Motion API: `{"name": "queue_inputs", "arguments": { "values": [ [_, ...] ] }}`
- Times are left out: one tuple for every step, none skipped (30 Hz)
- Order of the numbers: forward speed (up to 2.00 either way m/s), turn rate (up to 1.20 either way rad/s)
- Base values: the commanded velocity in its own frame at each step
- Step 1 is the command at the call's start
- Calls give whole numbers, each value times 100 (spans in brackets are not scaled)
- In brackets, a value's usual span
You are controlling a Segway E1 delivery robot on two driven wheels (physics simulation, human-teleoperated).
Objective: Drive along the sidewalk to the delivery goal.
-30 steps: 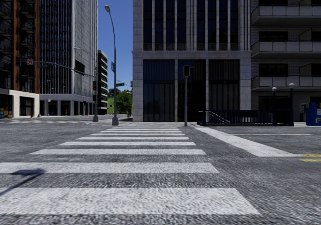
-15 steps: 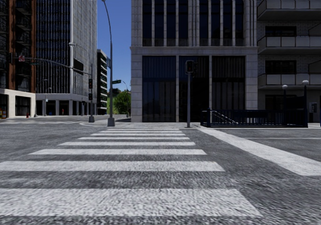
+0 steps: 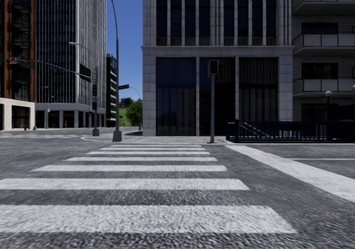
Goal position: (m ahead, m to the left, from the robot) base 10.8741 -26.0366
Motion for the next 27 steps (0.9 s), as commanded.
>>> {"name": "queue_inputs", "arguments": {
  "values": [
    [200,0],
    [200,0],
    [200,0],
    [200,0],
    [200,0],
    [200,0],
    [200,0],
    [200,0],
    [200,0],
    [200,0],
    [200,0],
    [200,0],
    [200,0],
    [200,0],
    [200,0],
    [200,0],
    [200,0],
    [200,0],
    [200,0],
    [200,0],
    [200,0],
    [200,0],
    [200,0],
    [200,0],
    [200,0],
    [200,0],
    [200,0]
  ]
}}
